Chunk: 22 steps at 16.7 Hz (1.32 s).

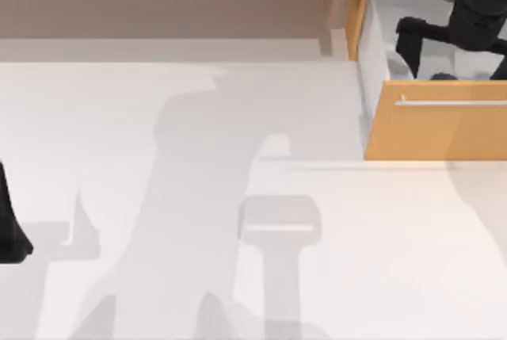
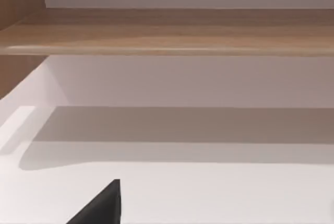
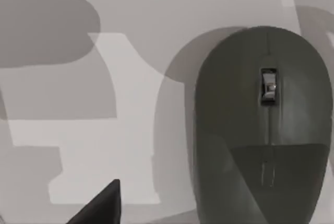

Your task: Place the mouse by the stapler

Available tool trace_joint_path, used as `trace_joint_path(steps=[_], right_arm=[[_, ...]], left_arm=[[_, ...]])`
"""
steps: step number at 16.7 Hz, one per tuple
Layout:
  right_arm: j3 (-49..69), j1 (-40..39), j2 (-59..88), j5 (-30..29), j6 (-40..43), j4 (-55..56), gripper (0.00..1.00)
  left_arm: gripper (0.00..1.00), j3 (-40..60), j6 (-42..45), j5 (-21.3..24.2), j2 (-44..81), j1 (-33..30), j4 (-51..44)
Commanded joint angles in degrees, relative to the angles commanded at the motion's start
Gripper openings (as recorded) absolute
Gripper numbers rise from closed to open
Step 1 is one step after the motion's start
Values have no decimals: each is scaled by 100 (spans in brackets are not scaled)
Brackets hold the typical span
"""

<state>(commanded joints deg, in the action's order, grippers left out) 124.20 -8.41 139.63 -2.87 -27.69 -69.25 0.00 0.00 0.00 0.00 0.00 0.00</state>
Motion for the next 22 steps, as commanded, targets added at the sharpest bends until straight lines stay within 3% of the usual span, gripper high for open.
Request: trace_joint_path(steps=[22], right_arm=[[-390, 13, 159, -1, 12, 550, 100]], left_arm=[[100, 0, 0, 0, 0, 0, 0]])
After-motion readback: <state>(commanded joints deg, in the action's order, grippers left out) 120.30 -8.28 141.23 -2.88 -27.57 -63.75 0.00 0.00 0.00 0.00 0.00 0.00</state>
